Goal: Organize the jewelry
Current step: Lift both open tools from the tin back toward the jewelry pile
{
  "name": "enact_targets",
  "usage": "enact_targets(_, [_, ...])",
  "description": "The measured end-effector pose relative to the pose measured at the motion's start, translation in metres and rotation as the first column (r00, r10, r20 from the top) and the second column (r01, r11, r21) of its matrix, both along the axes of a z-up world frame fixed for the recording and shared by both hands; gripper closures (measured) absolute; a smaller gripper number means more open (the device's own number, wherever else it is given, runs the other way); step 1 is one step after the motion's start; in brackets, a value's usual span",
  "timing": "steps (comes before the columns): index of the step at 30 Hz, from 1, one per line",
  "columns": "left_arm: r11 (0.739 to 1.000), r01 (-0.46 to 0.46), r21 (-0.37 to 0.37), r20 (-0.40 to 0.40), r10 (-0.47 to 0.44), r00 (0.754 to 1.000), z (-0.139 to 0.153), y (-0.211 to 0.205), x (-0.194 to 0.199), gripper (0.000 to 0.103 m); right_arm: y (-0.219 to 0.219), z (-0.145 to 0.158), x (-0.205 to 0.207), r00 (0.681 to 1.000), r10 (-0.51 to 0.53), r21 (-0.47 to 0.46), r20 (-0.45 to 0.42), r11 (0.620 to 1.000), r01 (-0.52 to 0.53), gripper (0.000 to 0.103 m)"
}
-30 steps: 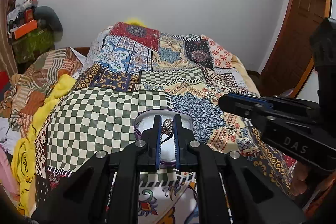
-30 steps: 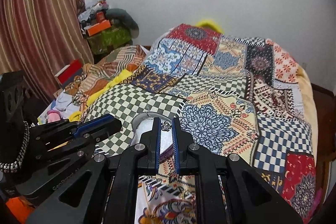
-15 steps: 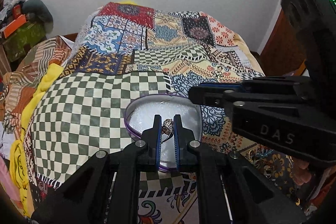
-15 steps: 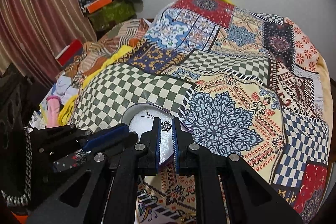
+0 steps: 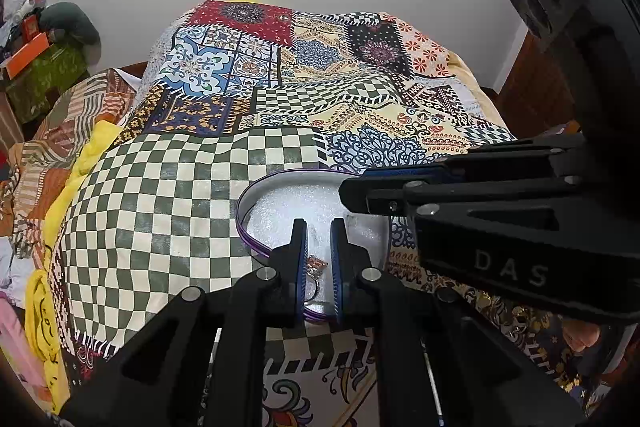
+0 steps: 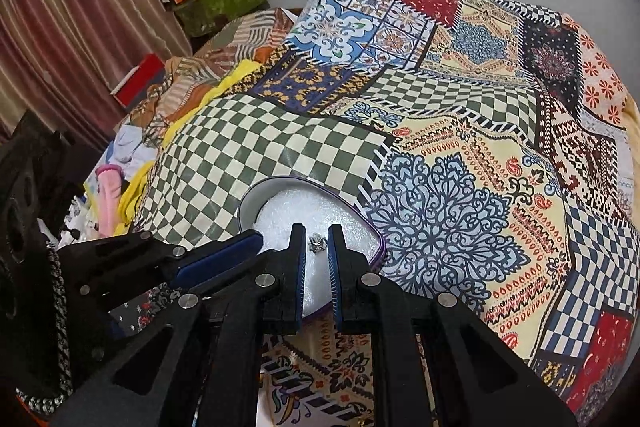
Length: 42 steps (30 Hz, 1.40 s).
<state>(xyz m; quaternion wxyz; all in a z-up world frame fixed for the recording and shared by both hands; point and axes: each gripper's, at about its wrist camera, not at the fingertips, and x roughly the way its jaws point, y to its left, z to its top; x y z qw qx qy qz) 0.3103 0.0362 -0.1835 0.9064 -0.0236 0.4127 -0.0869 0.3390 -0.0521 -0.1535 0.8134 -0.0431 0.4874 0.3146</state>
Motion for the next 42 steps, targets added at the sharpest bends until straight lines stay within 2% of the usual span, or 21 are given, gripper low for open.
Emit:
enact_targets(3, [1.000, -0.010, 0.001, -0.004, 0.010, 1.000, 0.002, 0.003, -0.003, 0.093, -0.004, 0.005, -0.003, 1.000, -0.018, 0.008, 0.020, 1.000, 0.018, 0.085])
enact_targets(6, [1.000, -0.025, -0.006, -0.001, 0.025, 1.000, 0.007, 0.008, -0.007, 0.088, -0.009, 0.013, -0.007, 0.999, -0.028, 0.020, 0.035, 0.999, 0.028, 0.084])
enact_targets(8, [0.999, -0.041, -0.007, 0.007, 0.041, 0.999, 0.012, 0.012, -0.010, 0.073, -0.013, 0.019, -0.011, 0.998, -0.037, 0.019, 0.053, 0.999, 0.036, 0.084])
enact_targets(10, [0.999, -0.052, -0.015, 0.024, 0.053, 0.998, 0.018, 0.014, -0.013, 0.069, -0.018, 0.025, -0.017, 0.996, -0.044, 0.021, 0.075, 0.999, 0.043, 0.084])
enact_targets(21, [0.997, -0.080, -0.022, 0.067, 0.081, 0.994, 0.057, 0.021, -0.045, 0.069, -0.049, 0.058, -0.059, 0.979, -0.090, 0.039, 0.183, 0.996, 0.084, 0.083])
enact_targets(23, [0.997, -0.078, -0.017, 0.069, 0.079, 0.994, 0.061, 0.019, -0.052, 0.069, -0.055, 0.061, -0.068, 0.976, -0.100, 0.045, 0.193, 0.995, 0.093, 0.080])
enact_targets(25, [0.997, -0.075, -0.010, 0.068, 0.075, 0.995, 0.064, 0.016, -0.059, 0.069, -0.060, 0.063, -0.077, 0.970, -0.110, 0.034, 0.217, 0.994, 0.106, 0.071])
enact_targets(28, [0.998, -0.066, -0.008, 0.061, 0.066, 0.996, 0.064, 0.012, -0.068, 0.069, -0.068, 0.066, -0.092, 0.956, -0.126, 0.012, 0.264, 0.992, 0.128, 0.059])
enact_targets(42, [1.000, -0.001, -0.031, -0.024, 0.001, 1.000, 0.039, -0.025, -0.092, 0.069, -0.125, 0.051, -0.123, 0.932, -0.219, -0.014, 0.287, 0.972, 0.233, 0.059])
